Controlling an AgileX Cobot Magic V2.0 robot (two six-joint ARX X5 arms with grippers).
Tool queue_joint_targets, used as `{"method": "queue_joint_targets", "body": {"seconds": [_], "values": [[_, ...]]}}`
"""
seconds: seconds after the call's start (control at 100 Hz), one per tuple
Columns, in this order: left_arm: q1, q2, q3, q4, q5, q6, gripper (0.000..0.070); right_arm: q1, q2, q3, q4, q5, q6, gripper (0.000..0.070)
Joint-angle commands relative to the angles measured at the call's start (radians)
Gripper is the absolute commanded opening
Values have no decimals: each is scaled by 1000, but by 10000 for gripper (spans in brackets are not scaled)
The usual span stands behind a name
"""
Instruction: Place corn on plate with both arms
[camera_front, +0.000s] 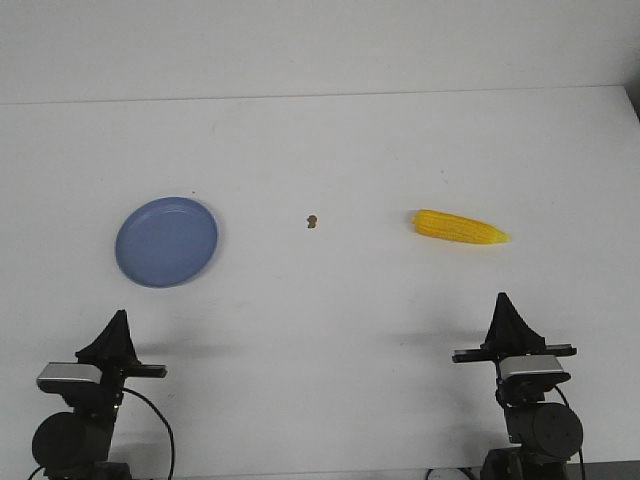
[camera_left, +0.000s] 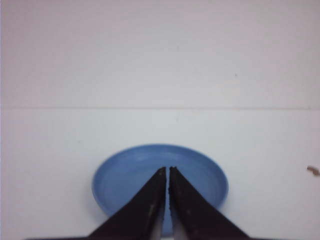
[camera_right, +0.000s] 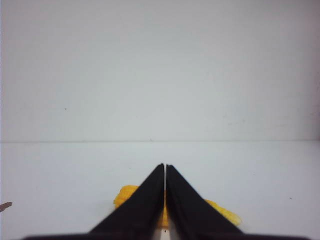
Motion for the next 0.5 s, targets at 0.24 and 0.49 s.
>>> {"method": "queue_joint_targets", "body": {"seconds": [0.24, 0.49], "values": [[1, 159, 271, -168, -76, -54, 12, 0, 52, 286, -314, 37, 24, 10], [1, 397, 581, -452, -76, -45, 12, 0, 247, 571, -645, 36, 24, 10]]}}
